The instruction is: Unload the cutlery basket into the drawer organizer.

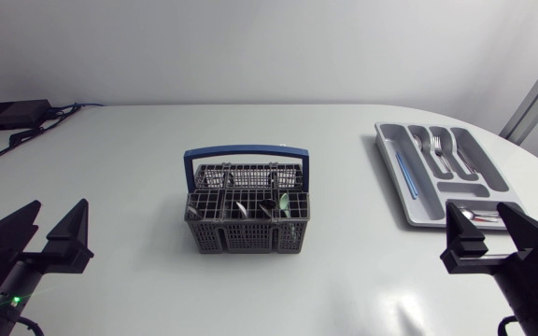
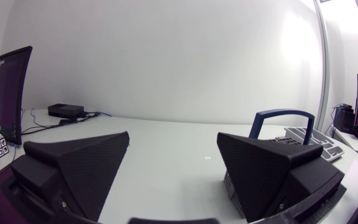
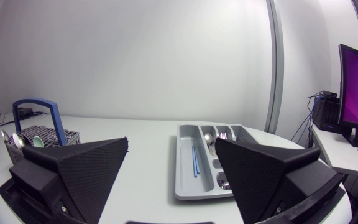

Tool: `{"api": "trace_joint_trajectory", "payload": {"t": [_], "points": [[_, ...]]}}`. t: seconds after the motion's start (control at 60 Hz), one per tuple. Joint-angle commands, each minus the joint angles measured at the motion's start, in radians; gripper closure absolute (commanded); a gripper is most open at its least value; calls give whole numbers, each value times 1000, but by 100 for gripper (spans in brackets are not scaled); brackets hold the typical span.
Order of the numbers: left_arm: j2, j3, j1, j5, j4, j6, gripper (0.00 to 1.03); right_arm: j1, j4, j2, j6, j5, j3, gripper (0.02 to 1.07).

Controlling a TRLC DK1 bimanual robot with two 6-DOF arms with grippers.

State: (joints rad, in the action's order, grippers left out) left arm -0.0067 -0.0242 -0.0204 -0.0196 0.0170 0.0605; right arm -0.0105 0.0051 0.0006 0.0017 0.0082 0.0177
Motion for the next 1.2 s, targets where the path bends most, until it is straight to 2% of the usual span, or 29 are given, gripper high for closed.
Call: {"api": "trace_joint_trajectory", "payload": {"t": [0.0, 0.233, 0.35, 0.533, 0.6, 0.683, 0.717, 0.817, 1.0, 1.183], "points": [[-7, 3, -12, -2, 15, 18, 5, -5, 26, -8, 29, 9, -19, 6], [22, -103, -6, -5, -28, 10, 6, 7, 42, -5, 21, 15, 4, 6], [131, -174, -4, -17, -19, 9, 6, 27, 55, 19, 21, 22, 36, 6], [310, -293, -23, -34, -12, 22, 6, 67, 121, 179, 21, 49, 119, 7], [352, -327, -53, -57, -15, 22, 6, 84, 139, 231, 21, 61, 146, 7], [444, -385, -131, -151, -17, 27, 6, 127, 159, 325, 21, 98, 199, 7], [493, -413, -185, -203, -23, 32, 6, 145, 165, 363, 18, 108, 218, 7], [574, -467, -285, -290, -29, 33, 6, 178, 191, 458, 14, 134, 269, 7], [656, -559, -363, -312, -86, 42, 6, 211, 191, 619, 14, 180, 380, 7], [766, -678, -452, -356, -215, 102, 5, 268, 168, 731, 30, 242, 467, 7]]}}
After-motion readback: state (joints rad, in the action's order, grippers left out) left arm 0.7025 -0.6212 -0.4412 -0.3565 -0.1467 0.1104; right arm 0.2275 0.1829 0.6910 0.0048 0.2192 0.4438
